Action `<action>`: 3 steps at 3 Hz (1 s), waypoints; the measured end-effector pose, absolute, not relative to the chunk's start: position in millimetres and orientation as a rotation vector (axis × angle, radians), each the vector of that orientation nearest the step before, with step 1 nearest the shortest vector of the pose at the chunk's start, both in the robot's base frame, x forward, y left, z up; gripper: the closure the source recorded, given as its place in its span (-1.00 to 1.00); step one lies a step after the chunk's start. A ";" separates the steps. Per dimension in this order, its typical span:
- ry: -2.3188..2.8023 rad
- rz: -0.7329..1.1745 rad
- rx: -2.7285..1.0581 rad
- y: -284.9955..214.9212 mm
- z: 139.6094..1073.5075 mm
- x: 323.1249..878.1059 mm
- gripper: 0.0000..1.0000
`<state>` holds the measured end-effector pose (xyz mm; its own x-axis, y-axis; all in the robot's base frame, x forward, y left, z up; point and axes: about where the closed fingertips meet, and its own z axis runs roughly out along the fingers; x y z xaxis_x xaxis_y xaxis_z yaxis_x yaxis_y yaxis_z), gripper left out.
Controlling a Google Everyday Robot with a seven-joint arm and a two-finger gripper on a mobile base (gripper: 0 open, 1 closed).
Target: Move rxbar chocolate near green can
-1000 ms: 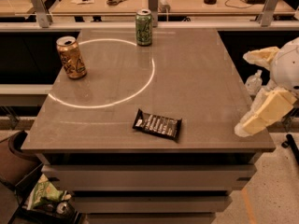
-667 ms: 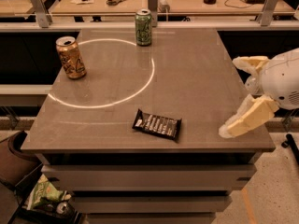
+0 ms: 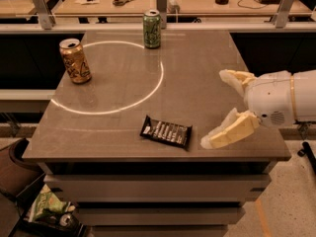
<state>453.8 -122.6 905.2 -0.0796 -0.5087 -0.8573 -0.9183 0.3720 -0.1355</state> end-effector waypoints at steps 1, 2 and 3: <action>1.705 0.635 -1.257 -101.1 892.2 453.2 -1.00; 1.701 0.675 -1.254 -82.8 882.5 455.1 -1.00; 1.746 0.676 -1.249 -68.7 872.3 460.7 -1.00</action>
Offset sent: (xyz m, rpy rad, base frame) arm 0.0059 0.0571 -0.0378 0.1015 0.0667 0.0521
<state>460.7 -68.7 872.3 -0.1267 -0.4674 -0.8749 -0.9348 0.3514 -0.0524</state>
